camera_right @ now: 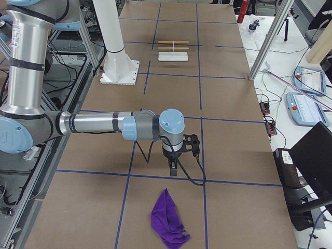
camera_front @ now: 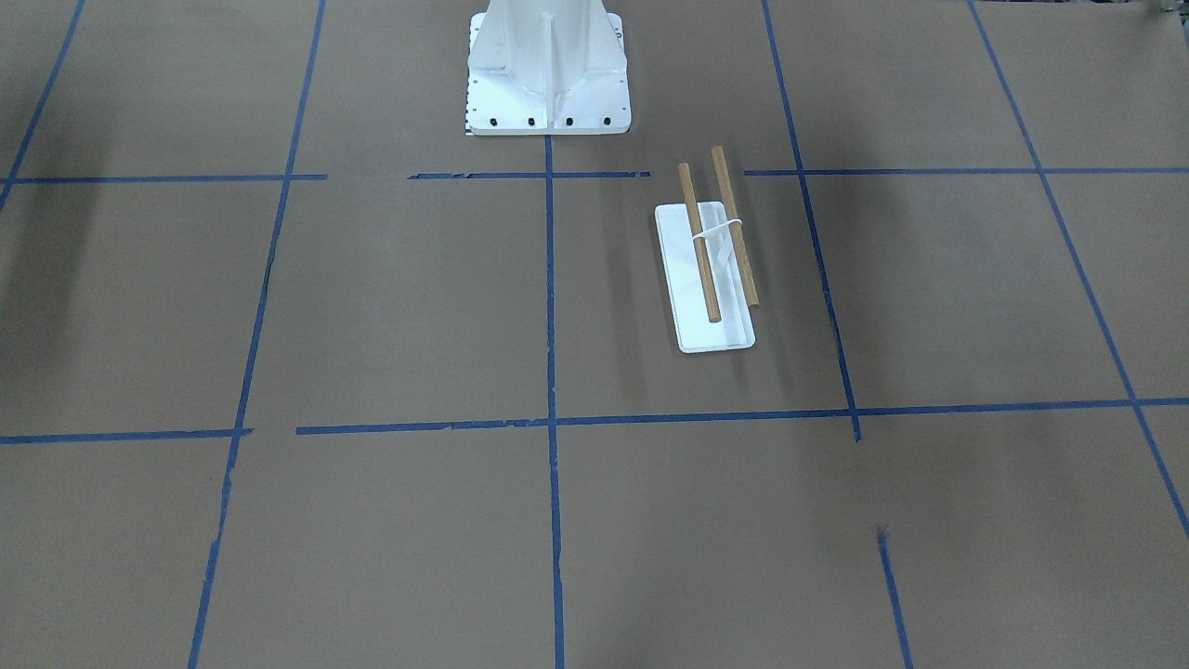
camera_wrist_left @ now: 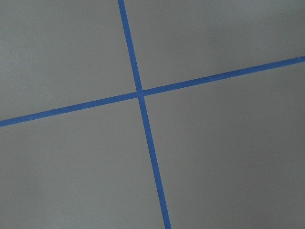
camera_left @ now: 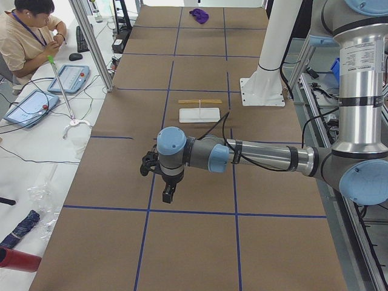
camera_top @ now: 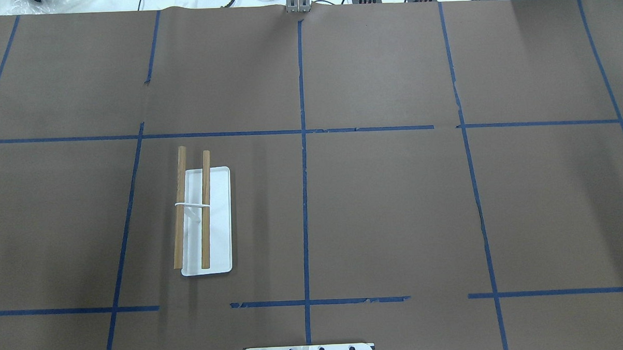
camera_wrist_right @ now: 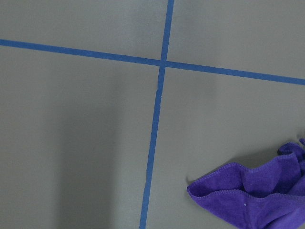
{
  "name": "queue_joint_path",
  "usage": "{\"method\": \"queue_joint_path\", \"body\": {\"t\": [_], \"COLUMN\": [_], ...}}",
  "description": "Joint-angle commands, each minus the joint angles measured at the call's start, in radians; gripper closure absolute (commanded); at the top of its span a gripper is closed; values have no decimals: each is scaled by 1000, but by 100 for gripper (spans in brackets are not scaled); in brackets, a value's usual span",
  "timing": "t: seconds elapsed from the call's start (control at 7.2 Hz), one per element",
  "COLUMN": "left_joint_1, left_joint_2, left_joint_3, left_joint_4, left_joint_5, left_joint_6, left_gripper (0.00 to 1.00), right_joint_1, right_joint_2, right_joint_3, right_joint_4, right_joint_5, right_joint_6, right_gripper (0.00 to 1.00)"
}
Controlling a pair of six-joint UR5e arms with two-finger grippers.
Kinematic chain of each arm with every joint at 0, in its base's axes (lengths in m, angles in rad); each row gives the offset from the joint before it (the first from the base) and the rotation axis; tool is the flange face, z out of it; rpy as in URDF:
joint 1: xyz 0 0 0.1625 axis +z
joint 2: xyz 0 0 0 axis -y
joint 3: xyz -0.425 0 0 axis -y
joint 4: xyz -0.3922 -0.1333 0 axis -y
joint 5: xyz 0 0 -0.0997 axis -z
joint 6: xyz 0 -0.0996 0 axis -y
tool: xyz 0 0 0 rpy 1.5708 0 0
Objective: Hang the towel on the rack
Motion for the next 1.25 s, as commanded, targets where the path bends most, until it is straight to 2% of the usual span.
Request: {"method": "queue_joint_path", "body": {"t": [0.0, 0.28, 0.42, 0.69, 0.83, 1.11], "left_joint_1": [0, 1, 3, 0, 0, 0], "left_joint_2": [5, 4, -8, -10, 5, 57], "left_joint_3": [-39, -38, -50, -96, -84, 11], "left_joint_4": [1, 0, -2, -35, -178, -464], "left_joint_5": [-2, 5, 1, -4, -4, -1], "left_joint_6": [2, 2, 2, 14, 14, 9], "left_gripper": [0, 0, 0, 0, 0, 0], "right_joint_1": [-1, -4, -4, -4, -4, -1], "right_joint_2": [0, 1, -2, 38, 50, 49], "right_joint_3": [0, -3, -84, -424, -510, -582], "right_joint_4": [5, 31, 170, 580, 661, 694], "right_joint_5": [0, 9, 3, 8, 13, 11], "right_joint_6": [0, -8, -36, -83, -83, -151], "right_gripper": [0, 0, 0, 0, 0, 0]}}
